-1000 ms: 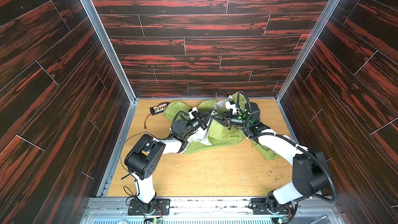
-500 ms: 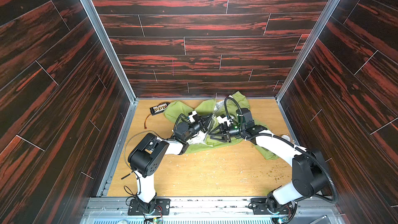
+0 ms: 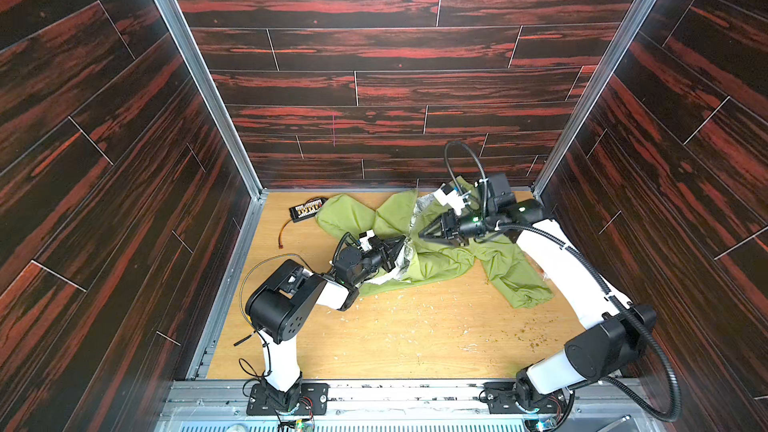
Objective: Zip up the jacket
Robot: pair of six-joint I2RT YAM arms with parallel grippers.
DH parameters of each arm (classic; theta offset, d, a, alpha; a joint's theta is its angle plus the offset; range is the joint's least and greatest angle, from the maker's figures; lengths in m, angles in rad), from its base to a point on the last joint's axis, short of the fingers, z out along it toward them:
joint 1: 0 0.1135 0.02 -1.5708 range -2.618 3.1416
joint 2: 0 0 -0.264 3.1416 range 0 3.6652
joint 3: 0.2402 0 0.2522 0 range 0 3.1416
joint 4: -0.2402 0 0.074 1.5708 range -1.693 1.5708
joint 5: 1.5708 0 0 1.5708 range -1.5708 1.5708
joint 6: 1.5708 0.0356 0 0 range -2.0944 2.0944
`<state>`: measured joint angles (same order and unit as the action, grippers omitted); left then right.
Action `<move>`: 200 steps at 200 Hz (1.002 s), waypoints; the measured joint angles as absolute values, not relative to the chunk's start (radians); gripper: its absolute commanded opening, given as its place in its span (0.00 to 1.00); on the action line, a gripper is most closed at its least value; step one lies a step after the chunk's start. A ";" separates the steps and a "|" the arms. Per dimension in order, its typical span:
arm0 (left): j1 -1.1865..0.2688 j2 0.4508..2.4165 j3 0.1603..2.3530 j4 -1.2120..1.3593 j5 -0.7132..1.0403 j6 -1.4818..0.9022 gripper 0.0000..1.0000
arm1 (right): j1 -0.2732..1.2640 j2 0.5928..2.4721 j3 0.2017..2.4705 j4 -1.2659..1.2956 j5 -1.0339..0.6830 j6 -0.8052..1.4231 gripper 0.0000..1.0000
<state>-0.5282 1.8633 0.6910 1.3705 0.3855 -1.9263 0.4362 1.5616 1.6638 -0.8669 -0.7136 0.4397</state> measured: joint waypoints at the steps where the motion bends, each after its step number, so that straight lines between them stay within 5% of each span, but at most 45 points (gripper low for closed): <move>1: -0.528 1.863 0.691 1.370 0.386 -1.926 0.00 | 0.437 1.563 1.669 -0.870 -0.709 0.437 0.34; 99: -0.524 1.642 0.694 1.149 0.476 -1.908 0.00 | 0.661 1.739 1.888 -1.093 -0.185 0.176 0.36; 200: -0.523 1.565 0.760 0.891 0.565 -1.870 0.00 | 0.728 1.741 1.912 -1.069 -0.065 0.155 0.40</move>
